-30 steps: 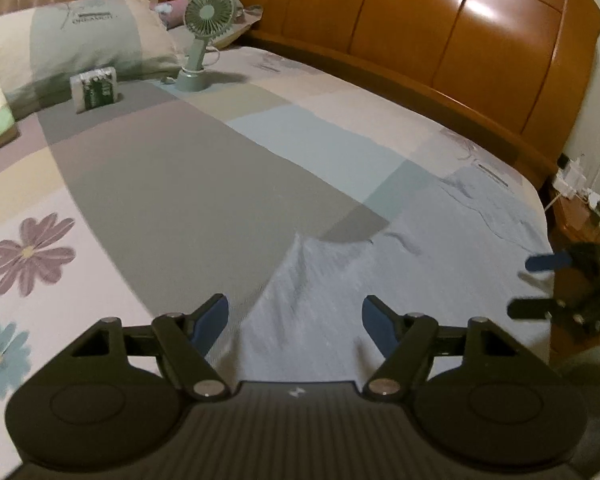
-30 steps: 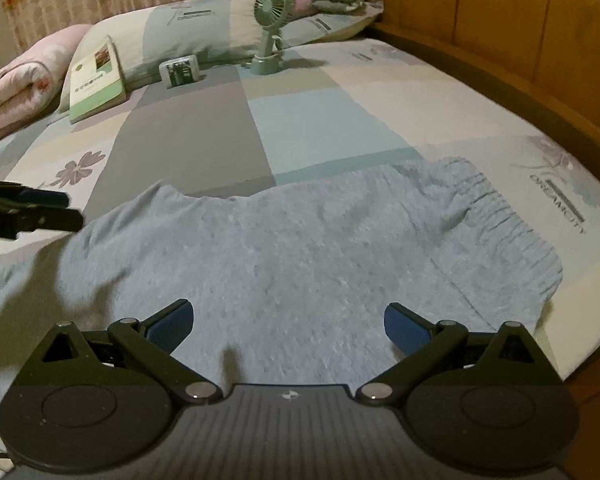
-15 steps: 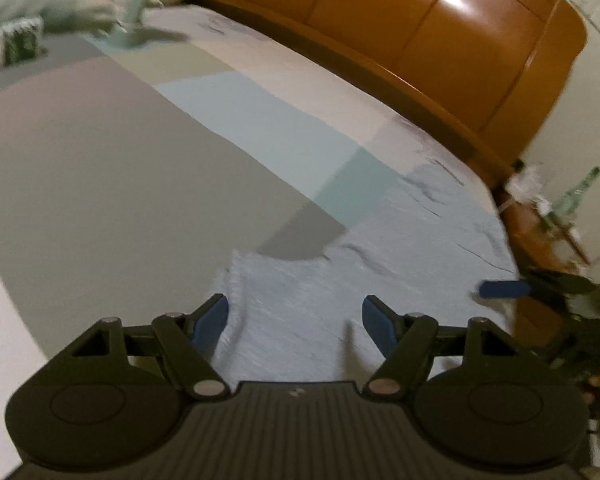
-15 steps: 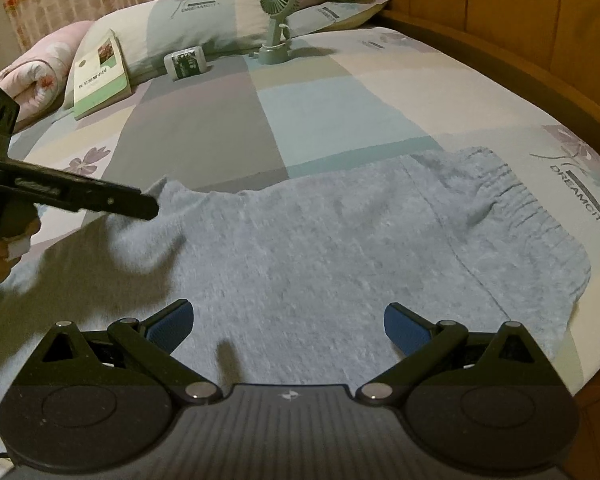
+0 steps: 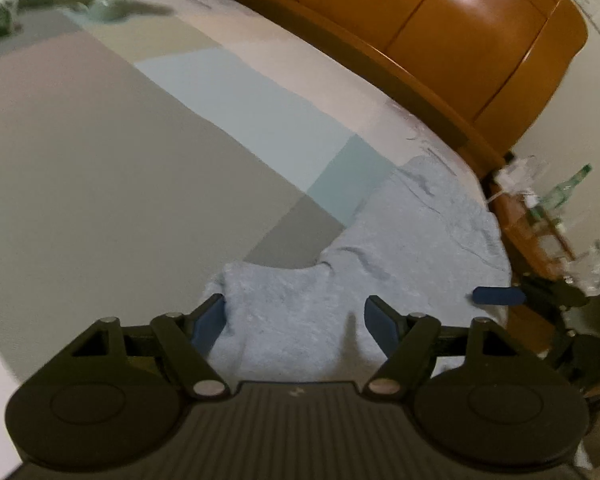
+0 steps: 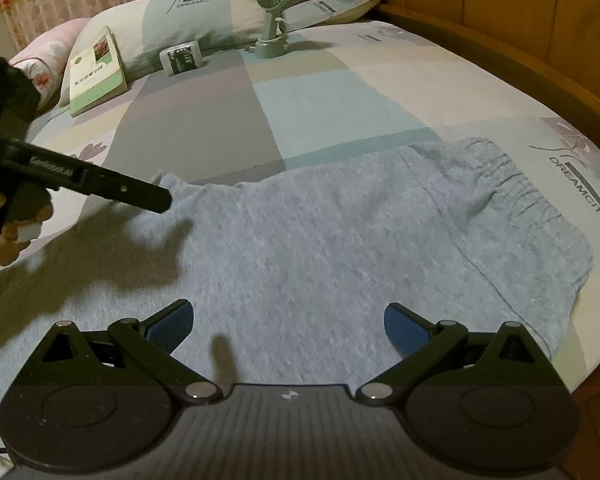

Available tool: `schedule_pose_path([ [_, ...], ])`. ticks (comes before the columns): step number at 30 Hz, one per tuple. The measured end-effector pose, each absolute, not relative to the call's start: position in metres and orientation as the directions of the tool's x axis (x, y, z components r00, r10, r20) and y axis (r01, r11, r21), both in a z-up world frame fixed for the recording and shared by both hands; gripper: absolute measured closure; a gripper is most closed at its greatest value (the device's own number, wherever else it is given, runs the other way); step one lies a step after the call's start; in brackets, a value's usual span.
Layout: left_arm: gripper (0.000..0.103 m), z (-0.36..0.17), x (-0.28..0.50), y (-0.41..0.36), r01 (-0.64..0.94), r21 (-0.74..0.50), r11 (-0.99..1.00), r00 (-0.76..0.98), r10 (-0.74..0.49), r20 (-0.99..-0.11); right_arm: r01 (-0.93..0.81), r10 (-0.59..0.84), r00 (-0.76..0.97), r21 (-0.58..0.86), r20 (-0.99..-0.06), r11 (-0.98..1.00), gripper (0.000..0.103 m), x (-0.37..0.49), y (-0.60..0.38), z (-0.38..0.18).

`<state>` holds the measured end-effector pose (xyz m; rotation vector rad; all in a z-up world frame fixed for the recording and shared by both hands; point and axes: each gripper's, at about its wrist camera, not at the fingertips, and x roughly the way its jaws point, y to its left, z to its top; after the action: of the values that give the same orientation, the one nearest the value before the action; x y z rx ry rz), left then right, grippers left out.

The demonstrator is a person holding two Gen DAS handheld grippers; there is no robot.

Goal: Fold clothes

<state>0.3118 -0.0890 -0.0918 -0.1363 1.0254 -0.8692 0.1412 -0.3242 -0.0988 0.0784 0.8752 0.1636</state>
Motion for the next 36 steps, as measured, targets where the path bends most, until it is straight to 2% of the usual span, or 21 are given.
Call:
schedule_pose_path([
  [3,0.023,-0.098,0.327,-0.088,0.541,-0.548,0.638,0.191,-0.727,-0.659,-0.108,0.176,0.631,0.139,-0.755,0.984,0.0,0.141,-0.324,-0.098],
  [7,0.023,-0.109,0.347,-0.075,0.426,-0.686,0.59,0.148,-0.794,-0.59,-0.112,0.177,0.633,0.137,-0.753,0.984,0.0,0.14,-0.322,-0.098],
  [11,0.024,-0.117,0.346,-0.056,0.39,-0.745,0.542,0.15,-0.835,-0.529,-0.109,0.166,0.64,0.125,-0.75,0.986,0.0,0.137,-0.324,-0.097],
  [13,0.033,-0.123,0.346,-0.052,0.369,-0.754,0.543,0.146,-0.835,-0.53,-0.103,0.166,0.638,0.131,-0.752,0.986,0.0,0.137,-0.325,-0.099],
  [15,0.047,-0.124,0.347,-0.054,0.363,-0.734,0.574,0.165,-0.815,-0.556,-0.096,0.166,0.635,0.137,-0.754,0.986,0.0,0.137,-0.326,-0.1],
  [16,0.064,-0.124,0.348,-0.056,0.358,-0.719,0.595,0.177,-0.8,-0.574,-0.092,0.167,0.634,0.14,-0.755,0.986,0.0,0.137,-0.327,-0.101],
  [18,0.089,-0.125,0.347,-0.056,0.345,-0.694,0.632,0.206,-0.773,-0.601,-0.085,0.167,0.632,0.146,-0.757,0.986,0.0,0.136,-0.328,-0.103],
  [20,0.097,-0.123,0.341,-0.055,0.349,-0.659,0.666,0.252,-0.744,-0.619,-0.089,0.169,0.634,0.146,-0.754,0.985,0.0,0.136,-0.328,-0.102],
  [23,0.103,-0.115,0.328,-0.049,0.353,-0.618,0.702,0.339,-0.712,-0.615,-0.086,0.164,0.637,0.142,-0.753,0.986,0.0,0.135,-0.329,-0.101],
  [29,0.103,-0.103,0.326,-0.025,0.281,-0.562,0.778,0.441,-0.625,-0.644,-0.086,0.162,0.642,0.139,-0.75,0.987,0.0,0.135,-0.331,-0.1],
  [31,0.098,-0.09,0.32,-0.03,0.326,-0.527,0.785,0.455,-0.619,-0.64,-0.094,0.162,0.644,0.133,-0.748,0.987,0.0,0.137,-0.331,-0.098],
  [33,0.078,-0.076,0.311,-0.041,0.395,-0.511,0.764,0.442,-0.645,-0.623,-0.108,0.165,0.648,0.125,-0.744,0.986,0.0,0.142,-0.331,-0.095],
  [34,0.073,-0.073,0.307,-0.05,0.432,-0.512,0.743,0.421,-0.668,-0.614,-0.123,0.17,0.651,0.118,-0.74,0.985,0.0,0.147,-0.331,-0.092],
  [35,0.063,-0.07,0.302,-0.06,0.468,-0.513,0.72,0.398,-0.69,-0.605,-0.138,0.175,0.655,0.111,-0.736,0.984,0.0,0.152,-0.331,-0.088],
  [36,0.061,-0.068,0.299,-0.067,0.501,-0.514,0.697,0.373,-0.709,-0.598,-0.152,0.179,0.659,0.104,-0.73,0.983,0.0,0.159,-0.331,-0.085],
])
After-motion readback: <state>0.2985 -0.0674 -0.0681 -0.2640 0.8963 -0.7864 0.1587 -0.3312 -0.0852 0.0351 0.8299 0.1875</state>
